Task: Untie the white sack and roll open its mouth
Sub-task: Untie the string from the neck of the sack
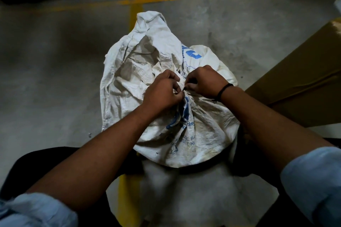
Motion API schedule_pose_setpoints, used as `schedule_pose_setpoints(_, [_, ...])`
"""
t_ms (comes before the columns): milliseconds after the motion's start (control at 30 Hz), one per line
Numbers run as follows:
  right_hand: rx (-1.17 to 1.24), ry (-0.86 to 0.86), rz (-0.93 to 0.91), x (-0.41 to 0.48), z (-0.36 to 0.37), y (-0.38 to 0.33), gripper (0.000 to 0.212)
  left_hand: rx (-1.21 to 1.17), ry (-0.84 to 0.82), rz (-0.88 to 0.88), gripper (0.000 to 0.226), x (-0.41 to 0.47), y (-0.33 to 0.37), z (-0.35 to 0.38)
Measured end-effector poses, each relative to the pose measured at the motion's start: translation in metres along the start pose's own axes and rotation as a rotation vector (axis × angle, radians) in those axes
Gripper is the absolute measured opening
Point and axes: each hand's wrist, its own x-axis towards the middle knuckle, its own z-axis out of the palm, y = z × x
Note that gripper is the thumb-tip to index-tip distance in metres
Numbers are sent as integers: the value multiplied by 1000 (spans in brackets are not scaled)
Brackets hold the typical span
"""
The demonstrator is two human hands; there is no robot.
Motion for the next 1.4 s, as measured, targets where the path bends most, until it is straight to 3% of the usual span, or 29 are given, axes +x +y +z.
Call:
schedule_pose_setpoints(167, [2,0,-3,0,0,0,10,-38,-104,42,17,1,-8,-11])
schedule_pose_setpoints(333, [-3,1,2,1,1,0,10,-58,-55,17,27,4,-5,-7])
schedule_pose_setpoints(567, [3,-1,9,0,2,1,10,23,-61,-6,12,0,0,-7])
schedule_pose_setpoints(767, [4,13,7,0,3,-1,11,-21,-121,41,13,-3,-3,-14])
schedule_pose_setpoints(967, [43,-13,-23,-8,1,5,20,-132,-167,56,43,2,-1,-22])
schedule_pose_setpoints(1100, [140,109,13,-14,11,9,15,-158,-238,51,56,3,0,-25])
schedule_pose_setpoints(1300, [174,250,60,-18,18,5,10,-239,-546,18,98,9,4,-46])
schedule_pose_setpoints(1400, [249,304,77,-19,17,4,9,-181,-609,25,102,12,2,-50])
